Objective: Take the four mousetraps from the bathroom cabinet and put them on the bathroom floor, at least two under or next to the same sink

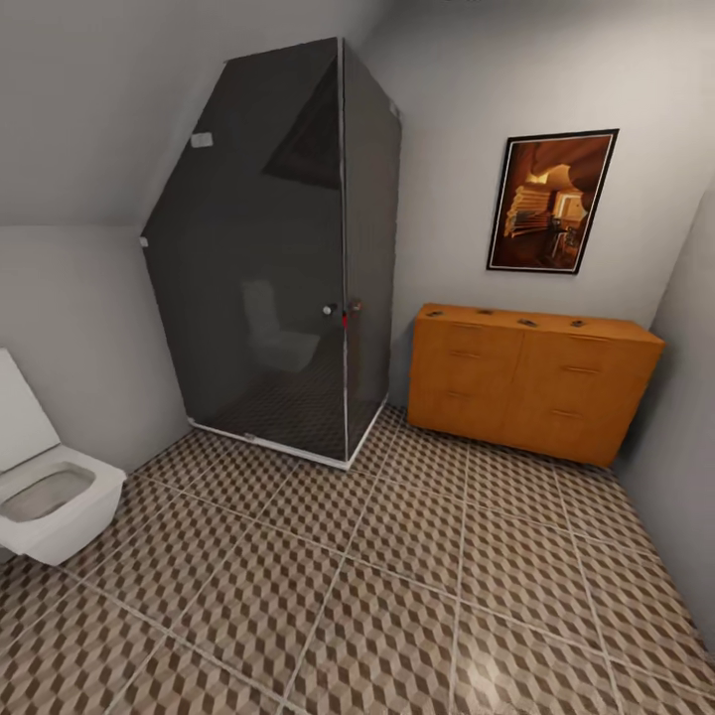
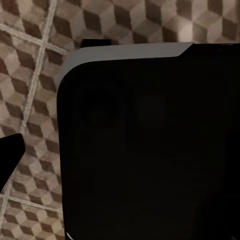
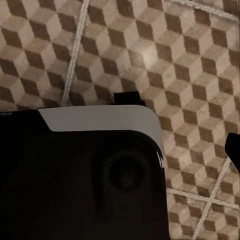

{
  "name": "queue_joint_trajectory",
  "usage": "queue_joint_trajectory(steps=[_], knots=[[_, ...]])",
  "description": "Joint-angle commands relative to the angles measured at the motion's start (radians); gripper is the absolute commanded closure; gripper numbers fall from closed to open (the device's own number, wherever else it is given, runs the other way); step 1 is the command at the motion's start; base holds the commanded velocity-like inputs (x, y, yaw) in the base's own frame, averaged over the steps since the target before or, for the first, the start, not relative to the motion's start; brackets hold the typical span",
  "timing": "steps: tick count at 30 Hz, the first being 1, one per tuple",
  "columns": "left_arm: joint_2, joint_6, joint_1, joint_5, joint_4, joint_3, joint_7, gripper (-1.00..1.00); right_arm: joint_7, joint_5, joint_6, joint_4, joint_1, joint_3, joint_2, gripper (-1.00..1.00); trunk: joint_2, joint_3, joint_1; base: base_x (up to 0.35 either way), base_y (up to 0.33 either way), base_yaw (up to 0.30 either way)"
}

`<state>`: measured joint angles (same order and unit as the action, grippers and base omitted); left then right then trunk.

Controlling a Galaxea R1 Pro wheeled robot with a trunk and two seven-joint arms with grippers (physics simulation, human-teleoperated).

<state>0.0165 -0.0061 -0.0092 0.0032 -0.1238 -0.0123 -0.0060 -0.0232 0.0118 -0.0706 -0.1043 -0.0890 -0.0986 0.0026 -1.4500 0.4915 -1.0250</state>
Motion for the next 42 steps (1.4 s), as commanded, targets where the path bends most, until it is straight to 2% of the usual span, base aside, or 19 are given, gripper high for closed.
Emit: queue_joint_trajectory(steps=[1,6,22,42], knots=[[0.0,0.0,0.0,0.0,0.0,0.0,0.0,-1.0,0.0,0.0,0.0,0.0,0.0,-0.004,0.0,-1.0,0.0,0.0,0.0,0.0,0.0,-0.287],[0.0,0.0,0.0,0.001,0.0,-0.001,0.0,-1.0,0.0,0.0,0.0,0.0,0.0,-0.016,0.0,-1.0,0.0,0.0,0.0,0.0,0.0,-0.287],[-0.001,0.0,0.0,0.001,0.0,-0.002,0.001,-1.0,0.003,0.001,0.001,0.002,0.0,-0.017,0.003,-1.0,0.0,0.001,0.0,0.0,0.0,-0.286],[-0.001,0.0,0.0,0.001,0.0,0.0,0.001,-1.0,0.003,0.0,0.002,0.003,0.0,-0.017,0.005,-1.0,0.0,0.019,0.0,0.0,0.0,-0.254]])
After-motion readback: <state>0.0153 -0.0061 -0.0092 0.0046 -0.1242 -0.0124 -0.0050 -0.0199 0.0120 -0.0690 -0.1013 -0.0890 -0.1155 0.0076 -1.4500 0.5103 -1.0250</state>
